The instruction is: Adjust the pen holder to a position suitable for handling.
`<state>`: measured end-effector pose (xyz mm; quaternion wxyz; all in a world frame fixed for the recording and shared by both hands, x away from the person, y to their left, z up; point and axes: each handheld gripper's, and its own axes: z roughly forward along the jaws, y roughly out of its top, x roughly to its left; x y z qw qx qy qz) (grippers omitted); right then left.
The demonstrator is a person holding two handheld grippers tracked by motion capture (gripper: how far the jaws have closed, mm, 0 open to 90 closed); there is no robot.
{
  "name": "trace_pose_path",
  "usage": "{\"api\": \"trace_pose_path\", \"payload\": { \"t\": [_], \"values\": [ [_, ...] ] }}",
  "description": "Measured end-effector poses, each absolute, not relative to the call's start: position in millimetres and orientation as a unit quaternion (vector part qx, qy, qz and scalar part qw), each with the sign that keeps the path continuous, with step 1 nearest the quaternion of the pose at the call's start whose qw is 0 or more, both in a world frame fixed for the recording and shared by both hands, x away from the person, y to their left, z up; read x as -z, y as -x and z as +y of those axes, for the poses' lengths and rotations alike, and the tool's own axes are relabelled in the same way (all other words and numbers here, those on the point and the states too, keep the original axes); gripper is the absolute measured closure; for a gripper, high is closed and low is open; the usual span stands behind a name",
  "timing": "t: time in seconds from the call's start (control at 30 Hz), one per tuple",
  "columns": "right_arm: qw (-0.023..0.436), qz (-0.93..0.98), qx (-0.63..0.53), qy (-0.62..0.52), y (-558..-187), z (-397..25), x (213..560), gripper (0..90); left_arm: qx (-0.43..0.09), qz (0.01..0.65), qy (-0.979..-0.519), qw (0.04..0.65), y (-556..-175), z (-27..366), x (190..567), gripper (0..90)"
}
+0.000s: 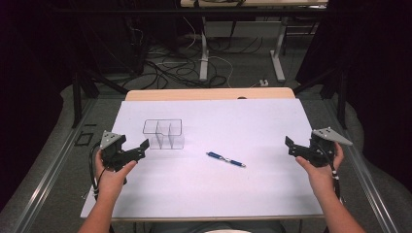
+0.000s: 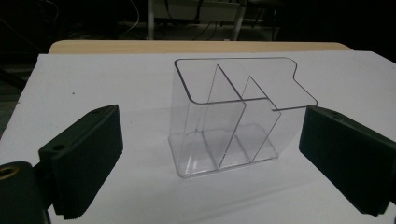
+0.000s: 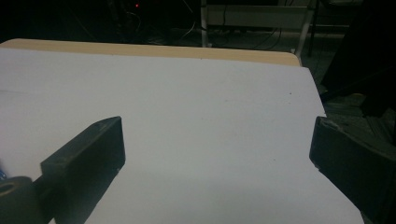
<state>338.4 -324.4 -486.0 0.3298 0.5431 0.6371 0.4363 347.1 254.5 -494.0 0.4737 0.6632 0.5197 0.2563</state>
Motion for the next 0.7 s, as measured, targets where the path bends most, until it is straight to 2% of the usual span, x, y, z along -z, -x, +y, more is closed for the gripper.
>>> {"api": "trace_pose_path", "payload": {
  "t": [0.33, 0.6, 0.7],
  "values": [
    [0.335, 0.65, -0.423, -0.535, -340.5, -322.3, 490.0, 5.9, -0.26, 0.55, -0.641, 0.467, -360.1, 261.7, 492.9, 16.6],
    [0.34, 0.651, -0.419, -0.535, -343.7, -318.6, 492.7, 8.4, -0.278, 0.56, -0.639, 0.448, -370.3, 262.5, 492.1, 35.9],
    [0.337, 0.65, -0.42, -0.536, -343.6, -316.3, 493.4, 8.4, -0.276, 0.57, -0.634, 0.444, -375.2, 264.9, 490.3, 39.9]
  ]
}}
